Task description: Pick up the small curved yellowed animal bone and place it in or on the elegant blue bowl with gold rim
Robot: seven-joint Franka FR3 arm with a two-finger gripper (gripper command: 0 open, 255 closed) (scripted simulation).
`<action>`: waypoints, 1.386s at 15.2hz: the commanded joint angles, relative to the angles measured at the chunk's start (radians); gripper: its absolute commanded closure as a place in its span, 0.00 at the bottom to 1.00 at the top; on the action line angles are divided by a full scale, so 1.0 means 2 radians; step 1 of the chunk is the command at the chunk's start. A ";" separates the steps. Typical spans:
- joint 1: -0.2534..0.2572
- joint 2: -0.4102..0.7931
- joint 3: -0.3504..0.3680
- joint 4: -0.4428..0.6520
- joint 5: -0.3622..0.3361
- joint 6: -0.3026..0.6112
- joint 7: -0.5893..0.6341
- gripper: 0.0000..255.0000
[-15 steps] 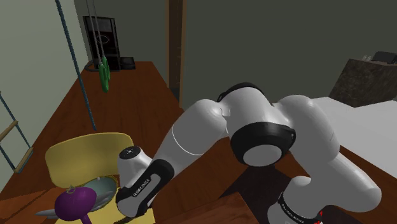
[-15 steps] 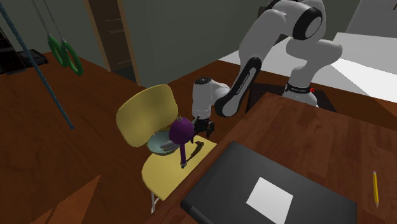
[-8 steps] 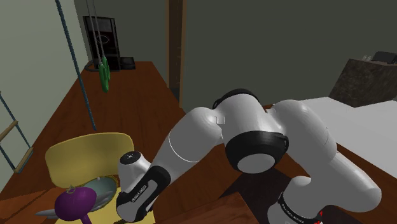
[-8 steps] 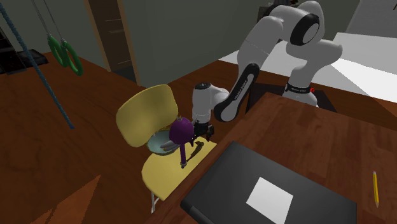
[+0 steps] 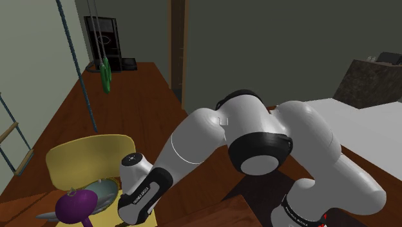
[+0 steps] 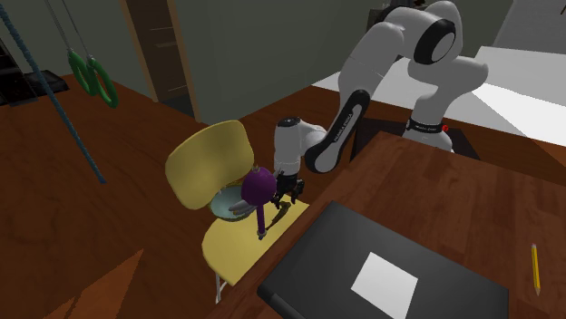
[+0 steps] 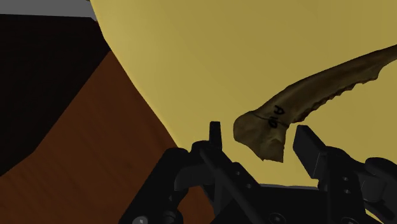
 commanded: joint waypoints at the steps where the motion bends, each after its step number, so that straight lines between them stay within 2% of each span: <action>1: 0.000 -0.002 0.001 0.001 0.000 0.003 0.000 1.00; 6: 0.000 -0.002 0.001 0.001 0.000 0.003 0.000 1.00; 21: 0.027 0.086 -0.033 -0.039 -0.026 -0.048 0.018 1.00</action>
